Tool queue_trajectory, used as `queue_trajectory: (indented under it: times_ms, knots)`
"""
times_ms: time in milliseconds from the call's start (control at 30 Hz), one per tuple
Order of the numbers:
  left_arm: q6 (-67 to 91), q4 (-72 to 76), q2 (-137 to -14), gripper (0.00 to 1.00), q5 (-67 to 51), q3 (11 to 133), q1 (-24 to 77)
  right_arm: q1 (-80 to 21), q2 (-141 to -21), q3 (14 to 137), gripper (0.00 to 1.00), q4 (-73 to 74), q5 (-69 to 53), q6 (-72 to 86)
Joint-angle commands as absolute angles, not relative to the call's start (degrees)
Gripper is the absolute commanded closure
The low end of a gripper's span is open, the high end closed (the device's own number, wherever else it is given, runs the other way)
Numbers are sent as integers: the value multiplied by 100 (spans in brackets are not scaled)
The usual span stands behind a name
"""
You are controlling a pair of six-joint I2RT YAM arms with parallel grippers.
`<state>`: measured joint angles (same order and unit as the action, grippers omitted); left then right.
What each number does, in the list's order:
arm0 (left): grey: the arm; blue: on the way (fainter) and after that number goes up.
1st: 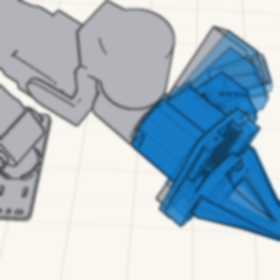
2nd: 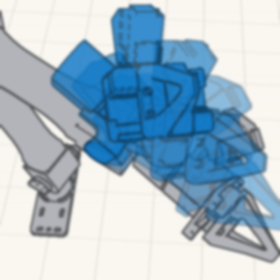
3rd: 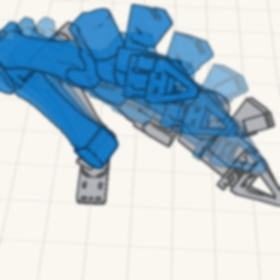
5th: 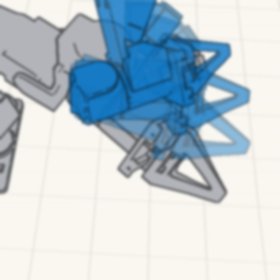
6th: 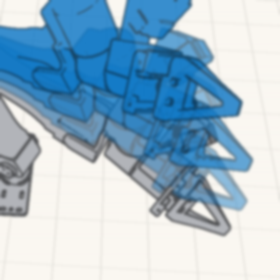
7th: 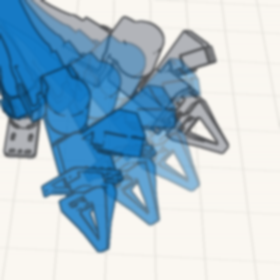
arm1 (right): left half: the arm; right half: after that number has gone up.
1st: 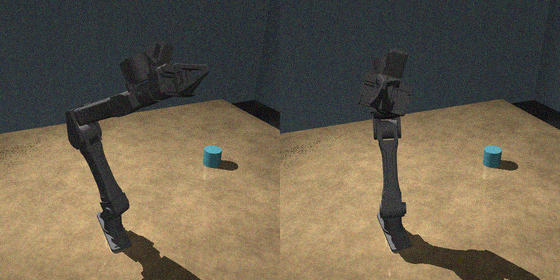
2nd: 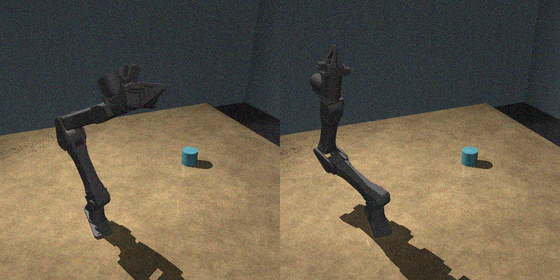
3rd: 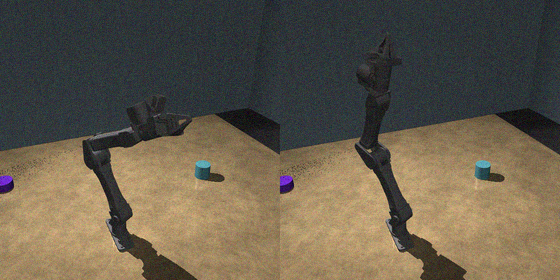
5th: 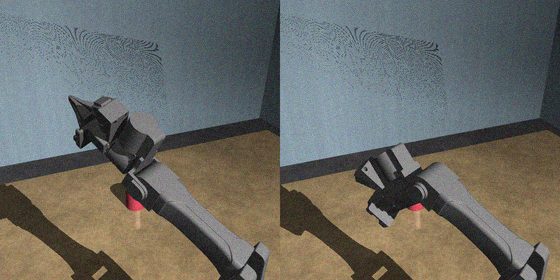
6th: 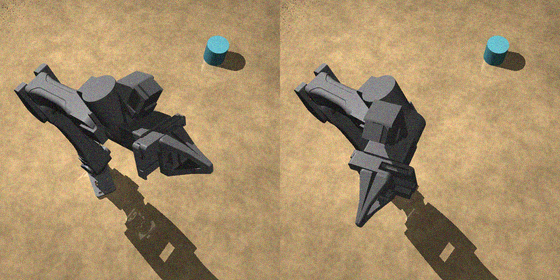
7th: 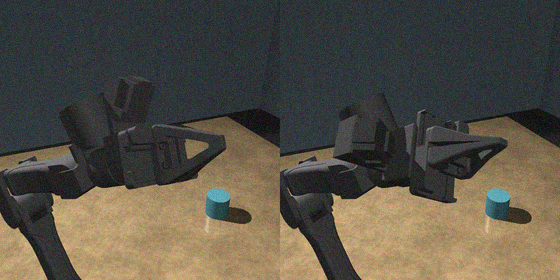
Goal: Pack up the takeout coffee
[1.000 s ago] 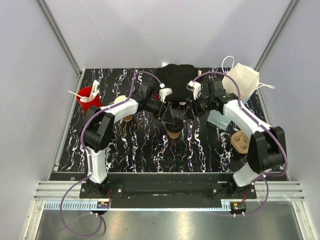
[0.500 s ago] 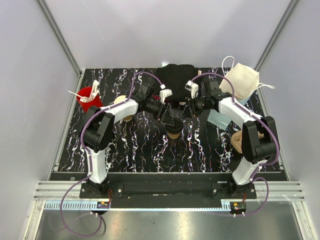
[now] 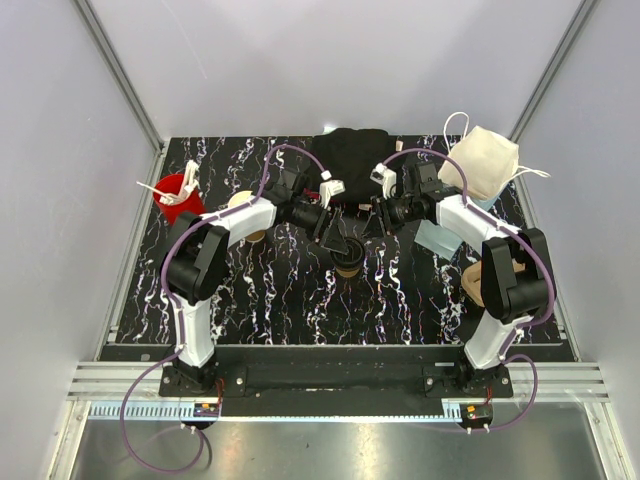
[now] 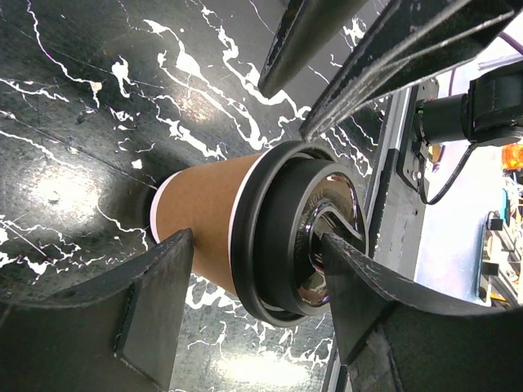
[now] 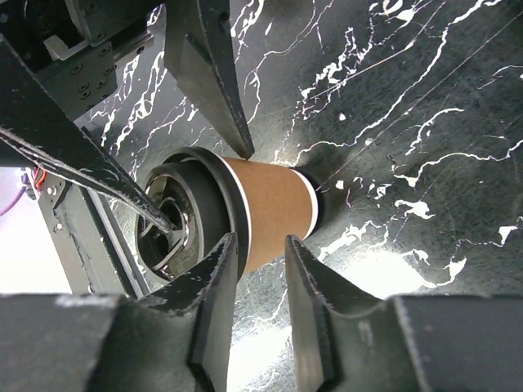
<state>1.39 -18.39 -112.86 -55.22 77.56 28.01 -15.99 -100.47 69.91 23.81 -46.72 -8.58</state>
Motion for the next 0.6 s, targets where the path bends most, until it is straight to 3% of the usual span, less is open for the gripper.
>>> queue_trajectory:
  times_ms: [0,200,567]
  knots:
    - [-124,-2268,-11584,34,-4720,7752,2839,-1582,-10090,6979,63,2294,-4913,-905]
    - [-18,-2276,-11716,33,-4711,7892,2839,-1573,-10169,6943,62,2320,-4904,-958]
    - [132,-2267,-11786,34,-4562,7928,2839,-1582,-10336,6943,69,2312,-4729,-984]
